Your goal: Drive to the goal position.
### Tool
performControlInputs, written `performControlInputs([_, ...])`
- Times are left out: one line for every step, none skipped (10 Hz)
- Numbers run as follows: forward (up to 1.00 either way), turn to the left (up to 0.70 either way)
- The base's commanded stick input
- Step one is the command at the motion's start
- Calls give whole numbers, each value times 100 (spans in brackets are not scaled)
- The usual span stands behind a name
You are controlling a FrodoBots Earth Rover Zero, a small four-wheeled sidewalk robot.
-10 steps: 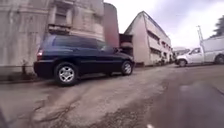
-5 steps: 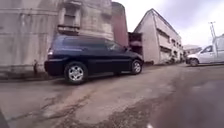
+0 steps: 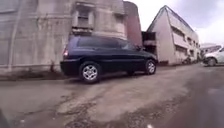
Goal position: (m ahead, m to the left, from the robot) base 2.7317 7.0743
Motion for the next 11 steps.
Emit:
performControlInputs([0, 85])
performControlInputs([0, 85])
performControlInputs([0, 85])
performControlInputs([0, 85])
performControlInputs([0, 85])
performControlInputs([0, 48])
performControlInputs([0, 0])
performControlInputs([0, 0])
performControlInputs([25, 0])
performControlInputs([57, 0])
performControlInputs([85, 0])
